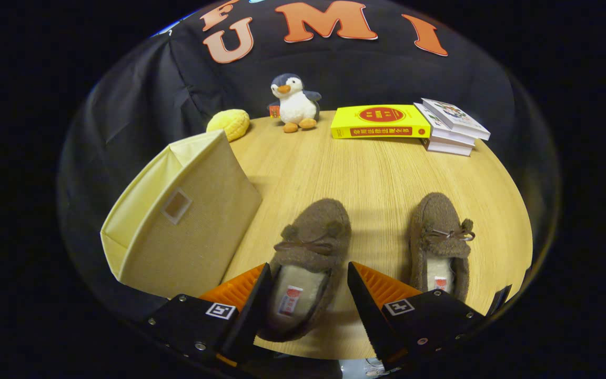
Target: Open the storage box then place both shoes into the box .Put the left shoe in first, then the right shoe, with the right side of both shoes facing outward in a uniform manner.
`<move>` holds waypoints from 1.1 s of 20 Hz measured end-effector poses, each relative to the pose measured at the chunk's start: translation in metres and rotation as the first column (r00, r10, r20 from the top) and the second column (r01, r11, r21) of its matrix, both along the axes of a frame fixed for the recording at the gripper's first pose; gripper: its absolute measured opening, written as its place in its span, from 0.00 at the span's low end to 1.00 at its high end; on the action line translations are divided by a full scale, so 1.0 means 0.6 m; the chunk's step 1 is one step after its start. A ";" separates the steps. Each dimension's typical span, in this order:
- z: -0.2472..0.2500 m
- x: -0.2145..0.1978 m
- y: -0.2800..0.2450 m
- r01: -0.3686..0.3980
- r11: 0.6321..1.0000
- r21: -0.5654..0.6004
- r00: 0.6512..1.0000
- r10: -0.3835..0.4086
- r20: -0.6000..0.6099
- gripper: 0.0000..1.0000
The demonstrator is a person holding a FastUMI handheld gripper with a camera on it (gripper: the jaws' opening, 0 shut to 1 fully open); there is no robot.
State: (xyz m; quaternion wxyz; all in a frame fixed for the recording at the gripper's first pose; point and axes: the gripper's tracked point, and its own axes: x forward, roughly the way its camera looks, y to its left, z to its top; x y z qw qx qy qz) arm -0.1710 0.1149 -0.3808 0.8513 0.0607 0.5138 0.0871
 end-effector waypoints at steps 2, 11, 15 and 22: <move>-0.024 0.002 -0.006 0.004 1.000 -0.012 1.000 -0.005 -0.010 0.85; -0.061 0.040 -0.018 0.056 0.995 -0.082 0.998 -0.052 0.047 0.30; -0.054 0.043 -0.020 0.132 0.990 -0.045 0.991 -0.132 0.012 0.09; 0.093 0.110 0.024 0.199 0.976 0.090 0.977 -0.204 0.058 0.06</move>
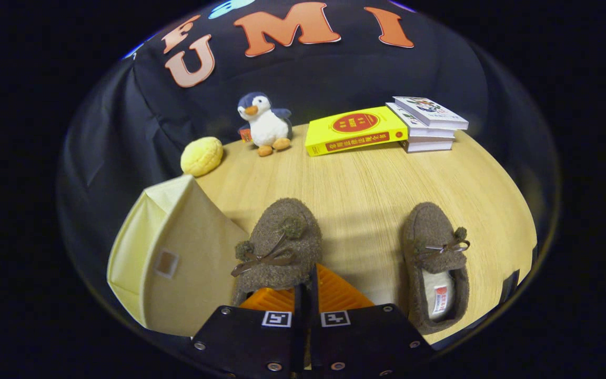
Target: Open the storage box then place both shoes into the box .Put the left shoe in first, then the right shoe, with the right side of both shoes facing outward in a uniform manner.
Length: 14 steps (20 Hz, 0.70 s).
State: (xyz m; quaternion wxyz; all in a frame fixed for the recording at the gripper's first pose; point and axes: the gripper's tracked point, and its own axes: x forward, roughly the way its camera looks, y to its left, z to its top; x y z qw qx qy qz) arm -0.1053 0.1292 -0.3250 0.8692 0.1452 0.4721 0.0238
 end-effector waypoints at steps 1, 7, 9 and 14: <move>0.026 0.010 0.012 -0.008 1.000 0.013 1.000 0.008 0.015 0.06; 0.163 0.062 0.118 -0.098 0.995 0.014 0.989 0.096 0.109 0.06; 0.188 0.076 0.168 -0.135 0.990 0.041 0.985 0.130 0.115 0.06; 0.160 0.075 0.290 -0.234 0.972 0.030 0.971 0.233 0.045 0.06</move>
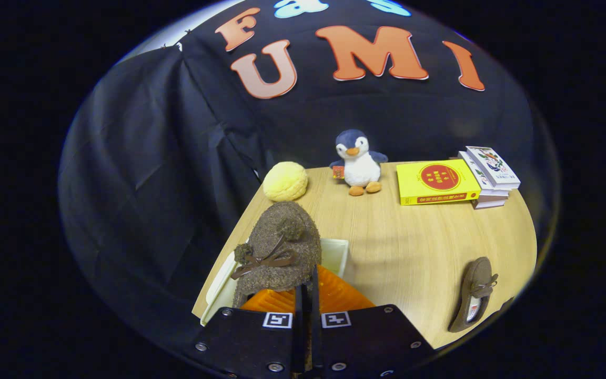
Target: Open the storage box then place both shoes into the box .Put the left shoe in first, then the right shoe, with the right side of both shoes facing outward in a uniform manner.
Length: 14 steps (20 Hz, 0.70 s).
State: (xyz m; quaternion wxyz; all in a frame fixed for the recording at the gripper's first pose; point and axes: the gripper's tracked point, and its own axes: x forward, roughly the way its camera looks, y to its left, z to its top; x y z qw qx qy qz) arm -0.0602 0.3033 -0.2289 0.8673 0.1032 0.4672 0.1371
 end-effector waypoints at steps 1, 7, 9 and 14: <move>-0.014 -0.009 0.020 -0.016 1.000 -0.007 0.999 0.015 -0.028 0.06; -0.110 -0.021 0.086 -0.071 0.994 -0.086 0.984 0.056 -0.169 0.06; -0.139 -0.029 0.102 -0.088 0.990 -0.114 0.972 0.060 -0.228 0.06; -0.190 -0.062 0.136 -0.121 0.986 -0.115 0.929 0.072 -0.362 0.06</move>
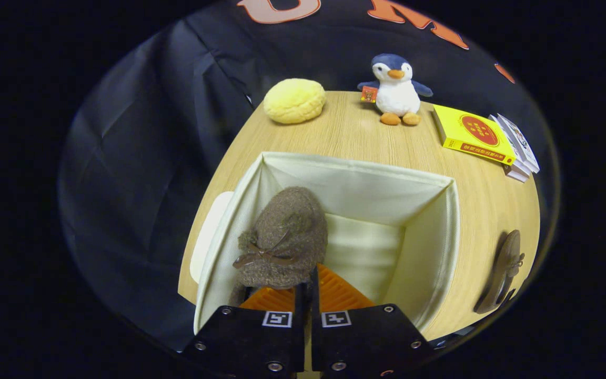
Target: Open the storage box then place both shoes into the box .Put the left shoe in first, then the right shoe, with the right side of both shoes facing outward in a uniform manner.
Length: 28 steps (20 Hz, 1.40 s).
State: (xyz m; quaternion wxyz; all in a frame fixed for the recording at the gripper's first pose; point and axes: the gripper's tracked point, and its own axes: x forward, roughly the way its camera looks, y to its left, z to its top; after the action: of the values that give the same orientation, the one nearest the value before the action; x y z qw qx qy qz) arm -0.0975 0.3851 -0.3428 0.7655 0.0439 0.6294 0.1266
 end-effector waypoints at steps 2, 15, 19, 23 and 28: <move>-0.009 -0.021 0.018 0.003 0.999 0.044 0.998 0.000 -0.067 0.11; 0.158 -0.013 -0.021 -0.030 0.916 0.399 0.998 0.003 0.069 0.90; 0.200 0.008 -0.128 -0.018 0.922 0.386 0.979 -0.061 0.192 0.97; 0.187 0.013 -0.270 0.066 0.945 0.320 0.955 -0.153 0.253 0.97; 0.148 -0.014 -0.439 0.143 0.971 0.190 0.935 -0.196 0.294 0.99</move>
State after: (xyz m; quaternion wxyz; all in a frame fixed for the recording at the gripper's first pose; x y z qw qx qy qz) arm -0.1059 0.1216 -0.2543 0.8568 0.1410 0.4821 0.1171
